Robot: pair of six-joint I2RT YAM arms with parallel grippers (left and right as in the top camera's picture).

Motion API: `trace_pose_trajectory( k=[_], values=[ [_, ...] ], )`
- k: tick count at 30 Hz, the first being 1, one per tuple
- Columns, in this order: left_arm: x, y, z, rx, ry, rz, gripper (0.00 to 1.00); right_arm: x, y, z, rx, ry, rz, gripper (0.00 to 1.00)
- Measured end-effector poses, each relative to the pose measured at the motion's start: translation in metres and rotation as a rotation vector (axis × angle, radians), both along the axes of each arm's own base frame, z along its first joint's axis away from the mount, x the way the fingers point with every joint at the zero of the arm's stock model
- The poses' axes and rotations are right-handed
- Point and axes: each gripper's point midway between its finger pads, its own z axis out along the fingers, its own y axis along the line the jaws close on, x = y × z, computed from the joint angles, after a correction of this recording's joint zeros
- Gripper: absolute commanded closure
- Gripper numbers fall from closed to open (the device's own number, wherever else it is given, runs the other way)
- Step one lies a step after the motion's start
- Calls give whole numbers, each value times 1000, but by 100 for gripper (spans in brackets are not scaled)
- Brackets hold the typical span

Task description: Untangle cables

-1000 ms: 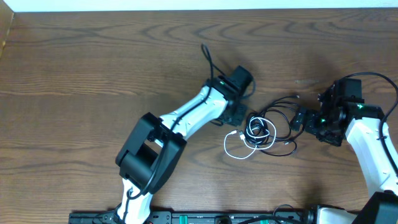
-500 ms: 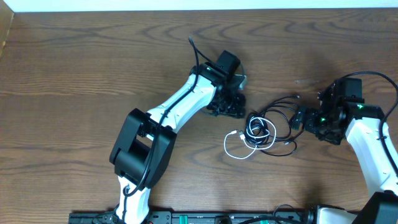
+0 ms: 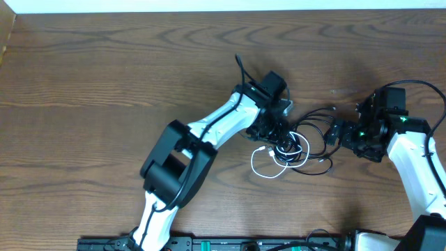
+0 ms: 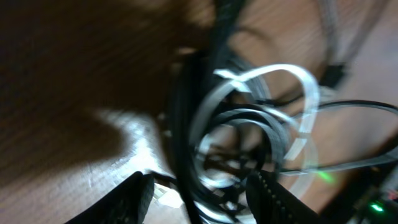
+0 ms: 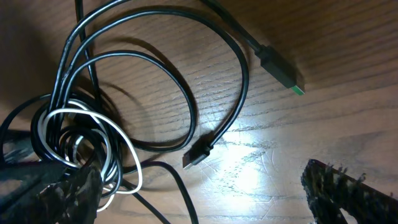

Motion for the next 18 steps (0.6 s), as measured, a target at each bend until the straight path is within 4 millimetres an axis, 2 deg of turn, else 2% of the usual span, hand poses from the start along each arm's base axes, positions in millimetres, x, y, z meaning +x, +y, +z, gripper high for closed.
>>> trace_pose_trajectory(
  k=[2,9,11,13,18],
  values=[
    [2,4,-8,23,4,9,60,0,0,0,0,0,0,1],
    [13,12,-9,34,-17,33,62,0,3,1,16,-3,3,1],
    [15,12,-9,33,-21,36,65,1,3,1,19,-3,4,1],
    [16,12,-9,30,-27,37,73,1,4,1,21,-4,4,1],
    [18,11,-9,29,-34,37,76,1,4,1,21,-4,5,1]
  ],
)
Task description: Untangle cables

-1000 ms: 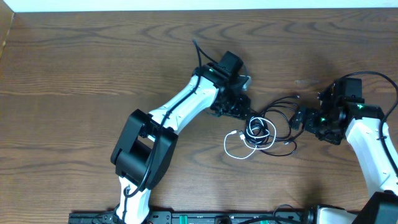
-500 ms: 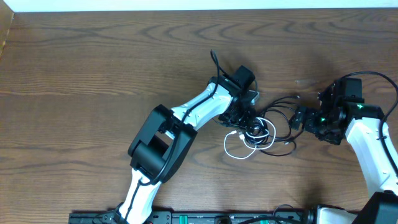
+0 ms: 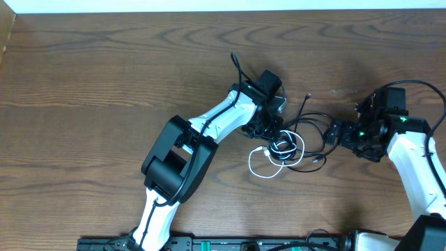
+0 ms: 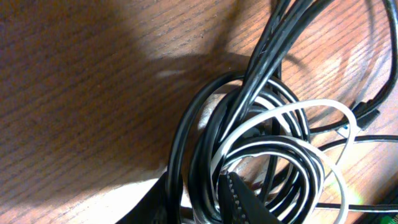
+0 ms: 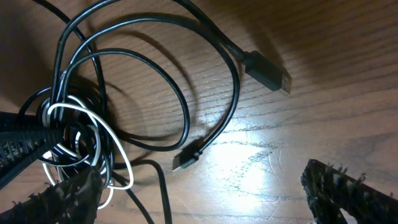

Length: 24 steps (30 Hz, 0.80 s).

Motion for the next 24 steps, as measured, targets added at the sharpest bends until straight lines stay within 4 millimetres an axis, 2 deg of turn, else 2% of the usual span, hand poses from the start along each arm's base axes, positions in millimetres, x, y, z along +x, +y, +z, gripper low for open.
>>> trace_pose_trajectory(
  k=[1,2,9,13,15,21,23,24],
  values=[
    [0,0,0,1,0,0,81,0,0,0,0,0,0,1],
    [0,0,0,1,0,0,92,0,0,0,0,0,0,1],
    [4,0,0,-4,-11,4,92,0,3,1,18,-4,13,1],
    [10,5,6,-14,-35,-5,93,3,17,5,86,-34,68,8],
    [15,7,17,-30,-76,-33,93,7,27,10,142,-68,109,8],
    [22,7,85,-120,-271,-155,93,22,63,36,364,-199,212,5],
    [21,7,106,-146,-329,-186,93,27,73,46,438,-230,217,11],
    [21,7,111,-153,-344,-192,93,28,77,50,471,-235,207,19]
  ],
)
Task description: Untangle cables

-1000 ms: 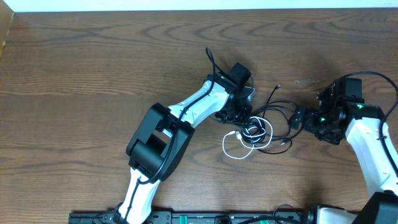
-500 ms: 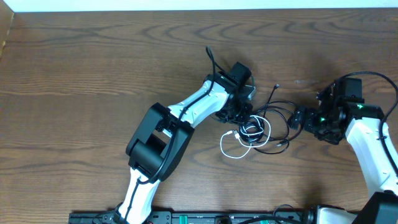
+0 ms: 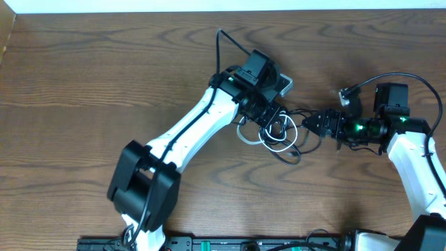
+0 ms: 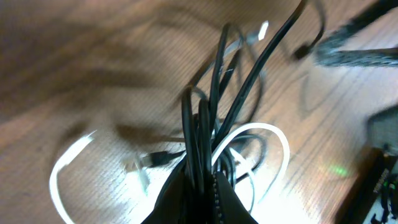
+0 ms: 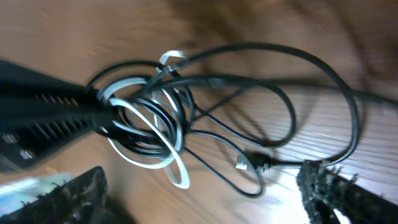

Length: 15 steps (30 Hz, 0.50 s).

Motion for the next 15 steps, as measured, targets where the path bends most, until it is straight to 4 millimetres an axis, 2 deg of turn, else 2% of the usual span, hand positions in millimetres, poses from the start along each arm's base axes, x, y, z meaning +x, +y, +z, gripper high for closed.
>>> trace_pose_trajectory(
  k=[1,3,4,10,15],
  values=[
    [0,0,4,-4,-12,-7,92,1,2,3,23,4,-8,34],
    [0,0,6,-7,-23,-18,93,5,5,7,70,21,-42,46],
    [0,0,6,-5,-24,-20,93,8,6,10,95,34,-69,48],
    [-5,-4,5,-1,-30,-48,93,28,7,24,187,47,-178,46],
    [-15,-13,5,-1,-42,-95,92,30,3,20,199,121,-268,40]
  ],
)
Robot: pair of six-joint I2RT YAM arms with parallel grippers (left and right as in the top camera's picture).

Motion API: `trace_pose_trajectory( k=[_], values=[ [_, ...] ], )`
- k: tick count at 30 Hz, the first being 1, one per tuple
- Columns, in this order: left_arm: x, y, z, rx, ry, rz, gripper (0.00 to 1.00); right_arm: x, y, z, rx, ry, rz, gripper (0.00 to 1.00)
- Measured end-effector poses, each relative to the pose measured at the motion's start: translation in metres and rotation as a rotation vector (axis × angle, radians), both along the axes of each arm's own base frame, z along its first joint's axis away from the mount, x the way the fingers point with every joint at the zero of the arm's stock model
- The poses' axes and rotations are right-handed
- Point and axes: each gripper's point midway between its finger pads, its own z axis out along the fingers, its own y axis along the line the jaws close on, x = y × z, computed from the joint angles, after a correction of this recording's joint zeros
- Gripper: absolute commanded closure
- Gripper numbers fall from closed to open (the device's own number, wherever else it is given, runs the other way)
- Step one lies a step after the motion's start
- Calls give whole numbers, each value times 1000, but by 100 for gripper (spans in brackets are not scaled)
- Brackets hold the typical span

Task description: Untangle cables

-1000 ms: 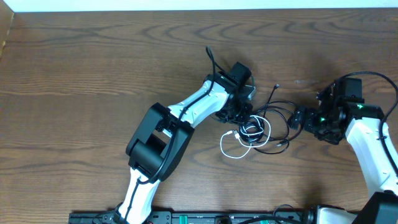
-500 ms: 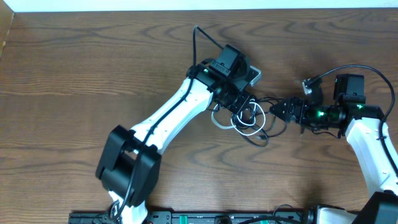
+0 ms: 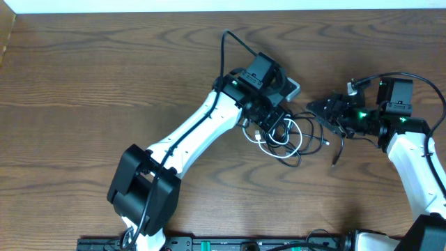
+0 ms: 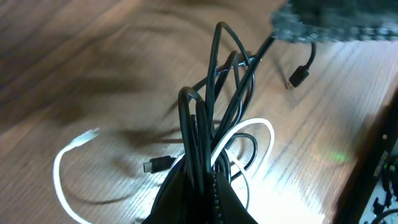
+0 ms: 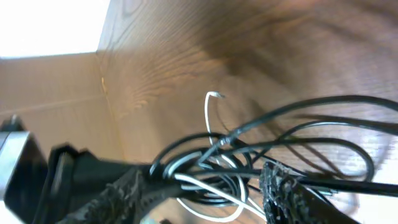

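A tangle of black cables [image 3: 286, 134] with one white cable [image 4: 61, 177] hangs just above the wooden table [image 3: 104, 84]. My left gripper [image 4: 200, 182] is shut on several black loops of the tangle and holds them up; in the overhead view this gripper [image 3: 274, 116] is at mid-table. My right gripper [image 3: 326, 110] is just right of the tangle, raised. In the right wrist view its fingers [image 5: 127, 193] stand apart around the cables, closed on none. One black cable end [image 3: 334, 159] trails down to the table under it.
A cardboard wall [image 5: 59, 106] stands at the table's far left. An equipment rail [image 3: 209, 244] runs along the front edge. A loose black plug [image 4: 298, 76] hangs near the right gripper. Bare wood lies left of the tangle.
My right gripper has moved from beside the tangle to farther back and right. A black cable end now trails under it. The left gripper, still shut on the loops, shifted slightly right.
At first the tangle lay on the table with my left gripper open over it and the right gripper open to its right. Then the left gripper was shut on the black loops. Later it held them farther back, with the right gripper close. Now one black strand is drawn out rightward.
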Motion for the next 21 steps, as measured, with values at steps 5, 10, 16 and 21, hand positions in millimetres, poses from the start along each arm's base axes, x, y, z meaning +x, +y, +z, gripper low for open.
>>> trace_pose_trajectory(
  k=[5,10,16,21],
  values=[
    [-6,-5,0,1,-12,-35,93,-4,4,-13,-14,81,-50,41],
    [-4,-3,-1,15,-33,-44,93,-12,7,-30,-15,197,-129,41],
    [6,6,-6,75,-82,-17,92,-15,9,-34,7,263,-184,37],
    [13,12,-9,119,-119,2,93,-16,13,-32,64,320,-220,20]
  ],
)
